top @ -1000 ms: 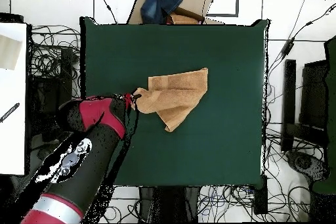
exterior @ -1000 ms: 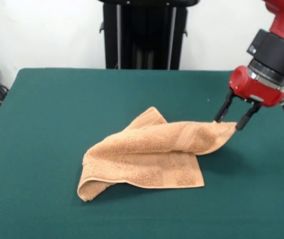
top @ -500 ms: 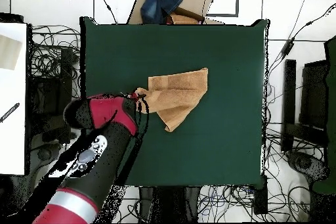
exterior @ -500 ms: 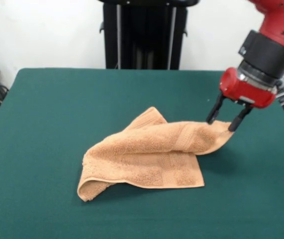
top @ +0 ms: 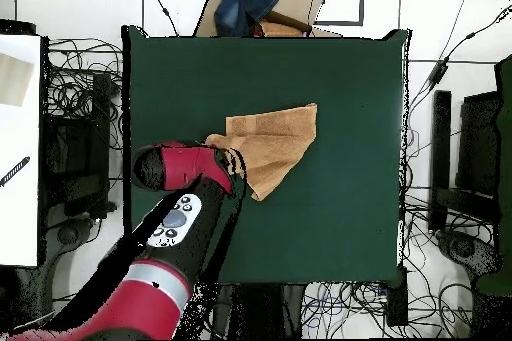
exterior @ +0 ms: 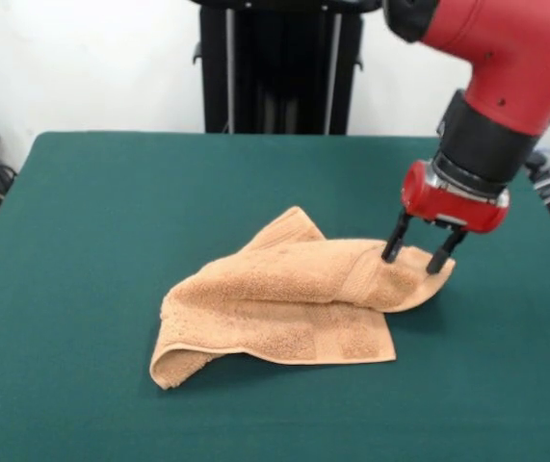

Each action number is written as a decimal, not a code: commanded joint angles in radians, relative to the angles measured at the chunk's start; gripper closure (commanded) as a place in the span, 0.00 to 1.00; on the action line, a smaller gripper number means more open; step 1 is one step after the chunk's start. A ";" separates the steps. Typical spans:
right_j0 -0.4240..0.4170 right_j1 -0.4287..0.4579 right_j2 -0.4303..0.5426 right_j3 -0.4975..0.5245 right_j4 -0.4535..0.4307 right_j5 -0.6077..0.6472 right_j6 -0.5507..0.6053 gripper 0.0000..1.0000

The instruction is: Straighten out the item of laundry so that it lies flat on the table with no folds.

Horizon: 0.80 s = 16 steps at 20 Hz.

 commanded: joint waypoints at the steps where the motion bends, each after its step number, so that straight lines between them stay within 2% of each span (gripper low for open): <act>1: -0.035 0.021 0.222 0.102 0.049 -0.068 0.197 0.00; 9: -0.011 0.011 0.173 0.104 0.041 -0.101 0.234 0.00; 16: -0.041 0.008 0.196 0.120 0.043 -0.136 0.230 0.00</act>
